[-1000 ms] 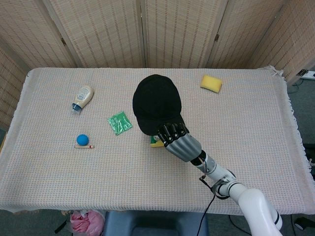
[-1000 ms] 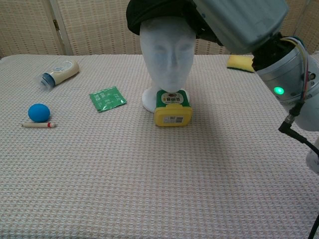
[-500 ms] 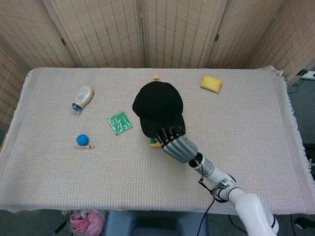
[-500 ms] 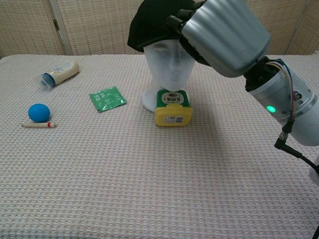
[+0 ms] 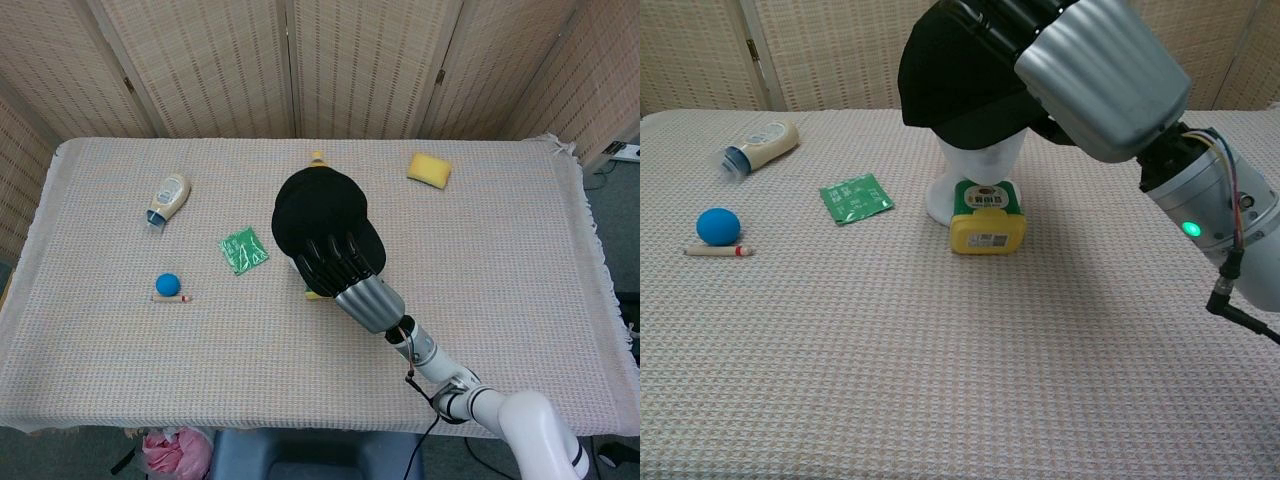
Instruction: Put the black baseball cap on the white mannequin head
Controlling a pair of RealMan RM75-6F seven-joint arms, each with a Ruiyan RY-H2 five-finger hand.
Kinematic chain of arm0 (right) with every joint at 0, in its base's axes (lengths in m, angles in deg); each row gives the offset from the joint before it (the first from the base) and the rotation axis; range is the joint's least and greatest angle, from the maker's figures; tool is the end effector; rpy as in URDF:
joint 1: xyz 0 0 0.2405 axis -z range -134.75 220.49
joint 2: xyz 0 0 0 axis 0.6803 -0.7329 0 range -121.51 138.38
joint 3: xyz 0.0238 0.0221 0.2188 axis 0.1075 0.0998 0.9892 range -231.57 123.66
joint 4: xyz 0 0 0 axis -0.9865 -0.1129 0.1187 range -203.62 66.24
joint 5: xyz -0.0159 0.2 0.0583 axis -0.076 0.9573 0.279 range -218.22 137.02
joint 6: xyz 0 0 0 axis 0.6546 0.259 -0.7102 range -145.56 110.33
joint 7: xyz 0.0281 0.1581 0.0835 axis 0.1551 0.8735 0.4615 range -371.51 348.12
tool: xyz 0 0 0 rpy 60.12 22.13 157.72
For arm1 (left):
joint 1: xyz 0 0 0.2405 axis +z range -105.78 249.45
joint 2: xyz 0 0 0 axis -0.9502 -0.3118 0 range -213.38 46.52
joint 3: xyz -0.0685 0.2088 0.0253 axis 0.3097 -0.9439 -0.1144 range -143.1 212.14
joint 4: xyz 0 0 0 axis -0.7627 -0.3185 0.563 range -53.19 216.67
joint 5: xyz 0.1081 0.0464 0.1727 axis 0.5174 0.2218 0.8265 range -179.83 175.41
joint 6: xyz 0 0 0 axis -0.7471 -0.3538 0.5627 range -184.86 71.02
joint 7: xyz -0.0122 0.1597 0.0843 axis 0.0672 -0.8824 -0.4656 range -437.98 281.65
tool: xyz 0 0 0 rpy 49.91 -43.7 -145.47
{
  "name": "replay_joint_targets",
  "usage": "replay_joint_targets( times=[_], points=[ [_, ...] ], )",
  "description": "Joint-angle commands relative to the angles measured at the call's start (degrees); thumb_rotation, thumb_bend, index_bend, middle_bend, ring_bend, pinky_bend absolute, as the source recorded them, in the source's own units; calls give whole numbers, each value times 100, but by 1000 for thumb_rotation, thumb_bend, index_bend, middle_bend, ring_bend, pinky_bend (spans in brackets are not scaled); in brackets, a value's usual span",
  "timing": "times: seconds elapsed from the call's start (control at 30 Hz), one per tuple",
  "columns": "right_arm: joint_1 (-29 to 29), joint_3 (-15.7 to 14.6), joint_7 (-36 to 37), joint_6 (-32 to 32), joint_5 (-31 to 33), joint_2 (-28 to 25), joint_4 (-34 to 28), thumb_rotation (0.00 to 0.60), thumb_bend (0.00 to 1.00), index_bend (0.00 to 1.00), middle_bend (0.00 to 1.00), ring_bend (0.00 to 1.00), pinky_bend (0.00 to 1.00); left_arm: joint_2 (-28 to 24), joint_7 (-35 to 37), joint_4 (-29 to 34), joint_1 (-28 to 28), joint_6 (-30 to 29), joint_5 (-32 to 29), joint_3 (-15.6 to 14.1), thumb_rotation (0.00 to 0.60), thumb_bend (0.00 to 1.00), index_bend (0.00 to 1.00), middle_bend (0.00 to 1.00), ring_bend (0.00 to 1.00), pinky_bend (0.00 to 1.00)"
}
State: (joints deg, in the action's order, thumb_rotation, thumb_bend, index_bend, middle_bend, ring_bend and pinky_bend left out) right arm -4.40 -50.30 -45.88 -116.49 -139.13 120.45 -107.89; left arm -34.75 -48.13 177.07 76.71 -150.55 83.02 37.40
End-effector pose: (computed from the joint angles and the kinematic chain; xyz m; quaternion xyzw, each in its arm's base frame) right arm -0.0495 -0.3263 -0.0031 0.6382 0.1773 0.5029 0.5553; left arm -0.3033 0.1646 0.2425 -0.4696 -0.4592 -0.4812 0.5806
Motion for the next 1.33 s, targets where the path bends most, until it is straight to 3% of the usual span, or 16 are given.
replay_joint_targets(
  times=[0.03,0.17,0.3,0.47,0.53,0.73,0.9,1.17,1.33],
  points=[
    [296,-157,-262,-49,-114,-417,-685,600,151,0,24,125,211,0,17,-10,1,-1,-9,7,600,224,0,0,0,124],
    [775,-431,-298,-231,-207,-1049,-1753,600,142,0,3,94,175,3,-15,-11,-6,5,-2,8,600,224,0,0,0,124],
    [1463,-681,-249,-385,17,-1900,-3340,600,135,0,0,29,106,39,-212,24,-22,-15,46,5,600,224,0,0,0,123],
    [2231,-1098,-94,216,1199,-3264,-5573,600,151,0,0,0,2,115,-578,103,-100,110,30,-1,600,224,0,0,0,124],
    [2408,-1173,400,455,1635,-3844,-6160,600,158,0,0,0,0,153,-759,149,-146,200,-12,1,600,224,0,0,0,124],
    [2949,-1047,2049,521,2140,-4559,-5914,600,166,0,0,0,0,291,-1313,245,-229,247,116,-34,600,224,0,0,0,124],
    [3382,-916,2767,477,2416,-4883,-5745,600,194,0,0,0,0,440,-1847,318,-286,268,253,-82,600,224,0,0,0,124],
    [3773,-863,3170,263,1934,-5163,-5741,600,210,0,0,0,0,739,-2686,427,-358,421,66,-74,600,224,0,0,0,124],
    [3826,-801,3059,441,1780,-5135,-5734,600,210,0,0,0,0,745,-2756,490,-391,534,16,-106,600,224,0,0,0,124]
  ],
)
